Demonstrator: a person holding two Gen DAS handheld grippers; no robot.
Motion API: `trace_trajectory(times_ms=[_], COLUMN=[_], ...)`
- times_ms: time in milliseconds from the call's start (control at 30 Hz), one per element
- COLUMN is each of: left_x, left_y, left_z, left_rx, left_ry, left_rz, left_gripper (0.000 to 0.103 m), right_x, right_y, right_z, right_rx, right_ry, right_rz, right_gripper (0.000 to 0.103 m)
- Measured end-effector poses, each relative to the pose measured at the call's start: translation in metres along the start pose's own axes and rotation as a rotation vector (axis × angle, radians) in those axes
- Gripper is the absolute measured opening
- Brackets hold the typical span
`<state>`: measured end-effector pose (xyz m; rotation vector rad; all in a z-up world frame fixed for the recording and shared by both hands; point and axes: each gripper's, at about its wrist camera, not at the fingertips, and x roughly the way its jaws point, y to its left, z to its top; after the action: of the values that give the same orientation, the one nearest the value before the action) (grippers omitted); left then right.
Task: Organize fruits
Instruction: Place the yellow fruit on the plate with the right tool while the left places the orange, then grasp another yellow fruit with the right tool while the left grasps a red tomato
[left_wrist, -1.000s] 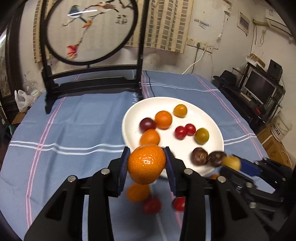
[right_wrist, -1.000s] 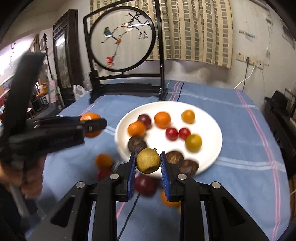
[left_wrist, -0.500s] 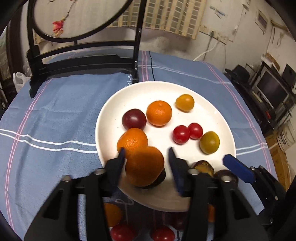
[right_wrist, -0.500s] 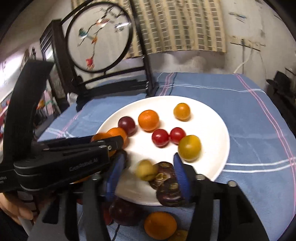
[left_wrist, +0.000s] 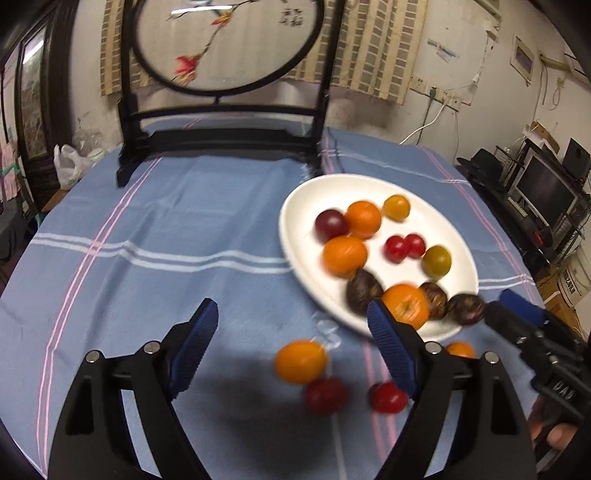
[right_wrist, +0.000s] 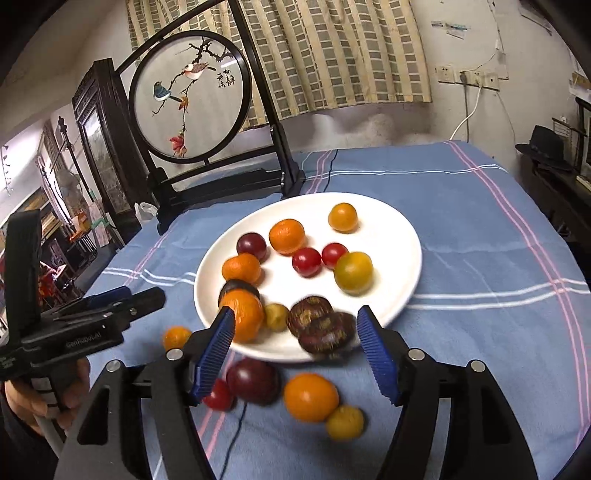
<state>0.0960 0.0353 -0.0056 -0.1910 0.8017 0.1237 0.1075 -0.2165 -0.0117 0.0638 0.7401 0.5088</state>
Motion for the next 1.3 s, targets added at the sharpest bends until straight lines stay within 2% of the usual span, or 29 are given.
trace_trajectory(times_ms=[300, 467, 600, 800, 933, 1000, 1300], left_x=[0.001, 0.000, -0.001, 0.001, 0.001, 0.000, 0.011], left_y=[0.020, 0.022, 0.020, 0.015, 0.007, 0.001, -0.014], left_z=[-0.027, -0.033, -0.036, -0.040, -0.043, -0.045, -0.061], left_rx=[-0.002, 0.007, 0.025, 0.053, 0.093, 0.120, 0.195], left_ry=[0.011, 0.020, 0.016, 0.031, 0.026, 0.025, 0.091], left_rz=[0.040, 0.045, 0.050, 0.054, 0.055, 0.053, 0.034], left_gripper=[0.085, 0.086, 0.088, 0.089, 0.089, 0.089, 0.089], right_x=[-0.027, -0.021, -0.010, 0.003, 0.015, 0.016, -0.001], right_y=[-0.001, 0.004, 0.008, -0.003, -0.008, -0.007, -0.012], right_z=[-0.032, -0.050, -0.056, -0.060, -0.060, -0.059, -0.057], right_rx=[-0.064, -0.125, -0.162, -0.133, -0.119, -0.125, -0.084], right_ry=[-0.005, 0.066, 0.116, 0.175, 0.209, 0.203, 0.159], right_rz=[-0.086, -0.118, -0.138, -0.159, -0.179, -0.184, -0.167], right_gripper=[0.071, 0.071, 0.060, 0.036, 0.034, 0.026, 0.026])
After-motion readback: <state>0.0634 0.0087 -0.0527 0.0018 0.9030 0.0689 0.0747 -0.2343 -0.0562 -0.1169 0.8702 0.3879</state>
